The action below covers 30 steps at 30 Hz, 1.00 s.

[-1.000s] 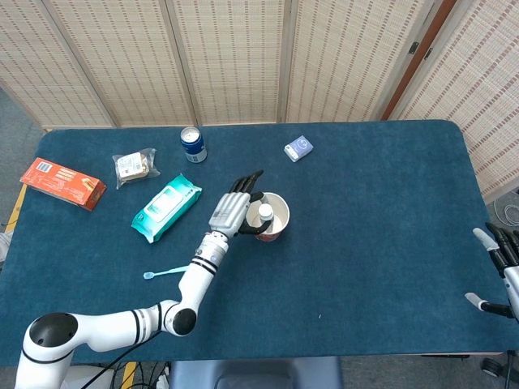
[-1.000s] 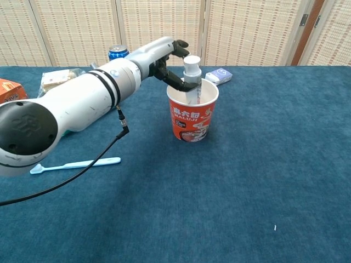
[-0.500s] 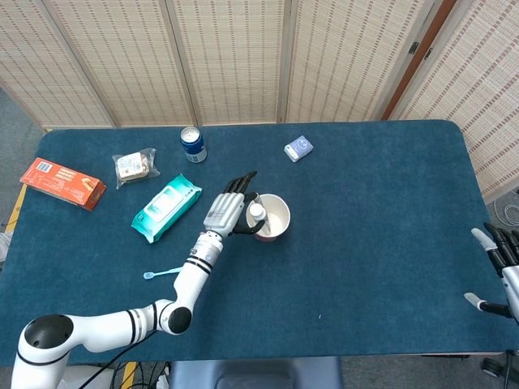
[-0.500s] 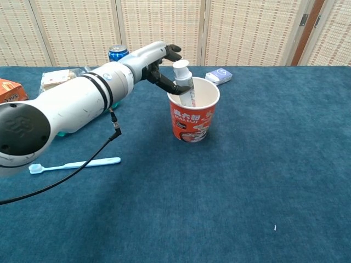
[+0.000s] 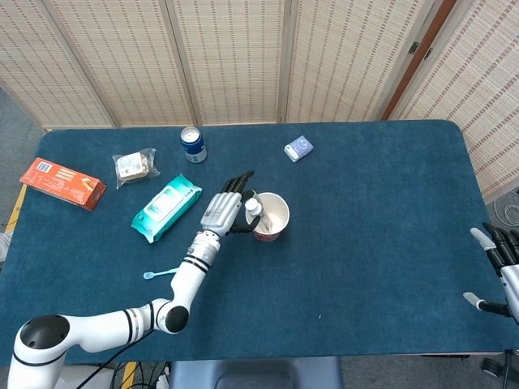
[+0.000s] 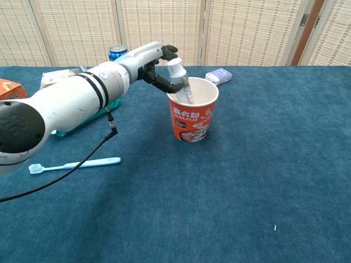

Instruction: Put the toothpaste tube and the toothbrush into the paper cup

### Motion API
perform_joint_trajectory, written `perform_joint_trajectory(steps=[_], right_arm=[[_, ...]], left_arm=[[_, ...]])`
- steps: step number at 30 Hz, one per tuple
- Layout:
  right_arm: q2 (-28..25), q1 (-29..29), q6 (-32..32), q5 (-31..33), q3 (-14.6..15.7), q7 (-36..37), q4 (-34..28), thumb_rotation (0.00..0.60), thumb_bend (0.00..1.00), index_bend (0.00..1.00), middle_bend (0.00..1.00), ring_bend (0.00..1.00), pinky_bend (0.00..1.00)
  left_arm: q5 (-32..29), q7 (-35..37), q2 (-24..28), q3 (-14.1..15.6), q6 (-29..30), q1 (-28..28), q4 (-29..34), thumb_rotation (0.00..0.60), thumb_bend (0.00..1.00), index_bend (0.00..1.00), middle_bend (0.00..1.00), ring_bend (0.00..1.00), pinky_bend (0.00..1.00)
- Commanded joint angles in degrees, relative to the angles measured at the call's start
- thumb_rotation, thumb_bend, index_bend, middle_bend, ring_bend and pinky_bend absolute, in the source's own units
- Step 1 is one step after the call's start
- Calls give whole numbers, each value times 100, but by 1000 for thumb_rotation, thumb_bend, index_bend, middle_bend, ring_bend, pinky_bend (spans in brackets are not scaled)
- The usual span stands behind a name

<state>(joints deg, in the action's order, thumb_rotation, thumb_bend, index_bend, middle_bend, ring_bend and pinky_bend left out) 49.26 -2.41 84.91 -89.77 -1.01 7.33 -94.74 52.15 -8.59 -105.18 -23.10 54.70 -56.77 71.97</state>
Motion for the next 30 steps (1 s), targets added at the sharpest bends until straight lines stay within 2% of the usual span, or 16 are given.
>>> perform_joint_trajectory(steps=[1, 15, 30], right_arm=[[1, -2, -2, 0, 0, -1, 0, 600, 0, 68, 0, 0, 47], [13, -14, -25, 14, 2, -31, 0, 600, 0, 68, 0, 0, 47], [15, -24, -39, 15, 5, -49, -8, 600, 0, 68, 0, 0, 47]], left_arm=[[11, -9, 13, 2, 3, 9, 12, 600, 402, 356, 0, 0, 0], [51, 5, 100, 30, -27, 79, 99, 600, 402, 257, 0, 0, 0], [88, -23, 116, 47, -1, 108, 197, 600, 402, 254, 0, 0, 0]])
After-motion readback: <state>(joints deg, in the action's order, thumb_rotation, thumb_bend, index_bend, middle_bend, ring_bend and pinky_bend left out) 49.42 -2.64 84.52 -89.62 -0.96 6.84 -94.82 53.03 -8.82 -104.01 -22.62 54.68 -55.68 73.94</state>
